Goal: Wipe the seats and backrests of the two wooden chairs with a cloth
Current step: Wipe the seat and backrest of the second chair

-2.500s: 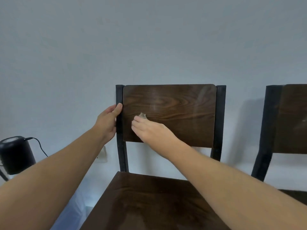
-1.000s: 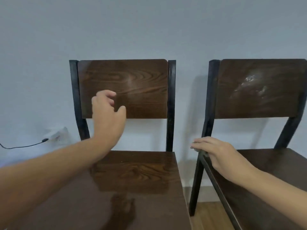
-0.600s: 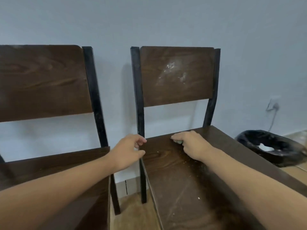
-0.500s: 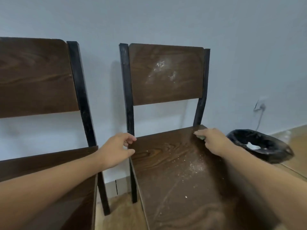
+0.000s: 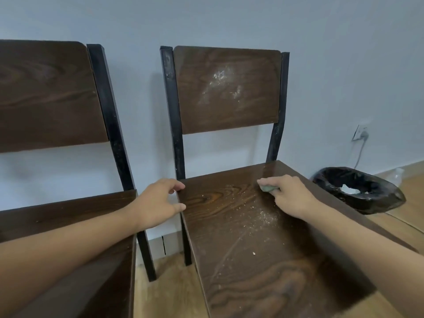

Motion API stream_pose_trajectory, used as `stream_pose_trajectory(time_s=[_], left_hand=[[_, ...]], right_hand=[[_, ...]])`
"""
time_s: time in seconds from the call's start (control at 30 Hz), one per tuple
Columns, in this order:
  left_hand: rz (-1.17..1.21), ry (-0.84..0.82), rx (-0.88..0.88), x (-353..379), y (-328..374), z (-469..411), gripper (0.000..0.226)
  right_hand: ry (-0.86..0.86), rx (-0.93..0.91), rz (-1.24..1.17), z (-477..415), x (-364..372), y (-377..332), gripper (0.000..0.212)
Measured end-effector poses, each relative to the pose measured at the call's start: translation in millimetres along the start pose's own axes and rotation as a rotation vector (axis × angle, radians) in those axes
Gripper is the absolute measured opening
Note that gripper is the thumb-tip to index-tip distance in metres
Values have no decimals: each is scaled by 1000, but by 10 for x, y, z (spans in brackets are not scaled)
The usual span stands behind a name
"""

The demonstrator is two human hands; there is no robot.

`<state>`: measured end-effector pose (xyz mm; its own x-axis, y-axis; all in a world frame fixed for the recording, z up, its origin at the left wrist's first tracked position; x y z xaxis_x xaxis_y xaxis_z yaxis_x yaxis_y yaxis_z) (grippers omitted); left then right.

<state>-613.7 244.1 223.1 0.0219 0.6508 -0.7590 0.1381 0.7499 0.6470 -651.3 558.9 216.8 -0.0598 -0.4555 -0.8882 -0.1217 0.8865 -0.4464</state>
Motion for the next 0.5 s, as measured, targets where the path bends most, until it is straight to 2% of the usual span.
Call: stream_pose_trajectory(time_s=[0.17,0.3,0.5], left_hand=[[-10,-11,28,19,75,220,53],[-33,-67,58,69,80,397,56],[-27,-81,91,-16,122,542,52]], right_hand=[[-98,37,51,267,-105,-106,38],[-21,117,143,290,-306,-12,37],[28,160,349,728,-139,-307,33]])
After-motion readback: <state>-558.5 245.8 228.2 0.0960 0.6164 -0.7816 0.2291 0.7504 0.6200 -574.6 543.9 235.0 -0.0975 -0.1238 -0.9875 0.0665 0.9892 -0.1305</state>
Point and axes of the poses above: each hand's wrist, its own z-axis away from the middle knuckle, its own x-axis out of the palm, y = z × x, the point moved 8 cm from there along -z, towards the middle knuckle, and after that the axes turned 5 degrees about z, right-handed, at the moved point
